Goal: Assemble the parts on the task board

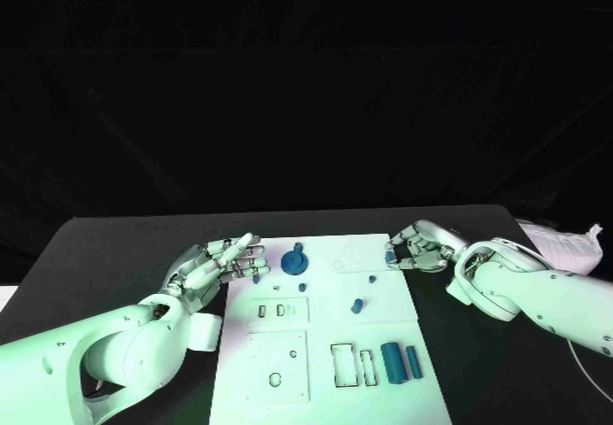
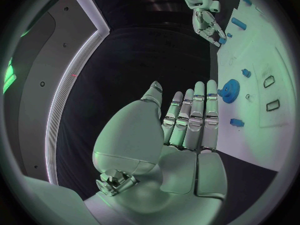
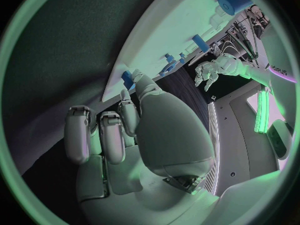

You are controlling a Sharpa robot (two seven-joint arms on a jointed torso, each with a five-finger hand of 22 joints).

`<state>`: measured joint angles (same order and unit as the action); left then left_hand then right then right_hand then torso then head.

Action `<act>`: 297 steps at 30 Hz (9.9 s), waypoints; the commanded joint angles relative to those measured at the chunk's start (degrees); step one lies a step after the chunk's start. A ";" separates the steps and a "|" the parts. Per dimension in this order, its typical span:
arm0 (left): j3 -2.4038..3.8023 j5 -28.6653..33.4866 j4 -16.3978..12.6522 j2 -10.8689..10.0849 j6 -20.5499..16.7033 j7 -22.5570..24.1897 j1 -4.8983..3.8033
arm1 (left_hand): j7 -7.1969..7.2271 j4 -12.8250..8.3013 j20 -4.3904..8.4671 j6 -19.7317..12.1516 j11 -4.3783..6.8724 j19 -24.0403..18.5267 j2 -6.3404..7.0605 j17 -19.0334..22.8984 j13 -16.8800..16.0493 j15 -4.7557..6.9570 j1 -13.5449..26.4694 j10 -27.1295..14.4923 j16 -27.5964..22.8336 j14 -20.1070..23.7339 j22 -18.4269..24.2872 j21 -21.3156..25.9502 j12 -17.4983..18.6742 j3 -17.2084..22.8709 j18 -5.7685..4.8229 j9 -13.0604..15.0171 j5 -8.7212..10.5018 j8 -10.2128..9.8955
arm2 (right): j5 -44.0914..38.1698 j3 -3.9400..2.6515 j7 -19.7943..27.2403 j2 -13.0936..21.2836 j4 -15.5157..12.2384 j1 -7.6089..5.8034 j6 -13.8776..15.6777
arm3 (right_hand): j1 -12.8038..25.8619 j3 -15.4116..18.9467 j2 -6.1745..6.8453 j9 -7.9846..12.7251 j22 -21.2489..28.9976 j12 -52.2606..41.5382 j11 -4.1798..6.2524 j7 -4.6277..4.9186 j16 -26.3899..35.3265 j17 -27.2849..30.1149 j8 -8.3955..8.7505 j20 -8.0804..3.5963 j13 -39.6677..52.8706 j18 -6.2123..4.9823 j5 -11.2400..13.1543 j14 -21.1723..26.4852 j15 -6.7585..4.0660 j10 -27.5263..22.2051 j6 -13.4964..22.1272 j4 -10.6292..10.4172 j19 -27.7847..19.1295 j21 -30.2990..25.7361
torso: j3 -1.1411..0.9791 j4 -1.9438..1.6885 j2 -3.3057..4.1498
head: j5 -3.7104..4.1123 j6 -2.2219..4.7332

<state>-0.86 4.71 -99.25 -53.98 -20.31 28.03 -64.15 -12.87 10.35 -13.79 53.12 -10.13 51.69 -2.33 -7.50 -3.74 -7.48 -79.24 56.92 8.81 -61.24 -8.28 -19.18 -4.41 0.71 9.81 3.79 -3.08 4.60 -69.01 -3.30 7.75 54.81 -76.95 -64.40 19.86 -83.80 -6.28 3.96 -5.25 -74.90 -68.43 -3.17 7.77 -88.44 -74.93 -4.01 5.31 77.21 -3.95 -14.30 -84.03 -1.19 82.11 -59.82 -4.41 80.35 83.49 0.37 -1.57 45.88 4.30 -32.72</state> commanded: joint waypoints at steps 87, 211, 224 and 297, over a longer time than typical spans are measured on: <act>0.03 0.06 1.43 1.09 1.40 0.17 0.01 | -0.05 -0.51 -0.04 0.47 -0.15 0.31 -0.56 -0.11 0.07 -0.19 -0.12 0.44 -0.59 -0.34 0.18 0.29 0.42 -0.05 0.65 -0.04 -0.15 -0.32 | -20.56 2.17 -26.36 -16.43 -16.28 2.34 -2.94 | 3.54 -4.85 -3.62 -0.96 -2.85 -1.24 2.07 -1.88 -0.63 -13.10 -0.33 -1.38 0.83 1.12 0.35 -5.53 -1.38 1.37 -5.65 0.13 0.98 0.52 | 0.35 0.00 -0.45 | -3.37 -3.39; -0.31 -60.91 15.50 18.16 29.38 -71.01 -11.03 | 10.42 6.28 12.17 2.56 11.60 37.42 -3.69 -82.50 -64.28 12.24 10.95 21.50 81.19 -28.76 -79.65 -69.79 -68.35 -15.12 -9.36 23.99 -0.13 30.13 | 6.00 0.70 -10.17 3.19 -23.26 -4.80 7.00 | 3.46 8.09 0.23 0.22 4.64 7.48 -0.19 0.66 3.06 -7.26 -0.33 0.39 -5.46 -0.48 -2.68 -4.18 0.49 -3.68 4.39 -7.72 -3.68 -4.60 | -1.15 0.88 -3.12 | -5.13 -5.72; -0.66 -60.89 16.82 20.05 31.55 -71.30 -10.92 | 10.51 6.22 12.23 2.30 11.68 37.57 -3.90 -82.50 -64.62 12.30 10.97 21.63 81.19 -28.76 -79.99 -69.96 -68.60 -15.43 -9.43 24.85 -0.14 30.75 | 5.83 0.76 -10.81 2.48 -22.71 -4.75 6.28 | 3.53 8.20 0.19 0.20 4.86 7.60 -0.16 0.64 3.18 -7.09 -0.33 0.36 -5.56 -0.53 -2.89 -4.13 0.47 -3.73 4.31 -7.78 -3.82 -4.74 | -1.16 0.87 -3.12 | -5.10 -6.19; -0.70 -60.03 12.71 16.16 22.65 -67.55 -10.45 | 10.27 -3.89 12.37 -1.76 11.78 37.51 11.72 -82.50 -65.13 12.40 5.53 22.11 81.19 -28.76 -80.06 -69.81 -67.17 37.51 -9.40 34.24 -12.49 31.79 | 5.03 0.94 -11.78 1.97 -22.98 -4.55 4.92 | 3.46 8.35 -0.32 0.14 4.81 7.30 -0.08 0.57 3.16 -7.18 -0.28 0.26 -5.49 -0.52 -3.77 -4.17 0.38 -3.58 4.09 -7.93 -3.75 -4.75 | -1.15 0.71 -3.06 | -5.05 -6.98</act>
<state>-1.57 -55.17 -86.14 -37.73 6.65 -39.99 -74.66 -2.79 16.15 -1.32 51.18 1.66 84.03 9.46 -74.94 -68.80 5.18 -74.20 78.75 89.83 -84.01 -74.91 -88.98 -71.43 28.12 1.32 37.95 -15.41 36.25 -63.24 -2.37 -3.91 56.81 -99.89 -69.01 25.44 -79.95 1.73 4.07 -5.06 -70.10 -60.87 -3.60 8.43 -85.55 -74.94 -3.96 5.85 71.73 -3.95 -17.76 -84.02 -0.41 78.41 -55.44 -12.25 76.73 78.94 -0.82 -0.72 42.78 -0.79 -39.68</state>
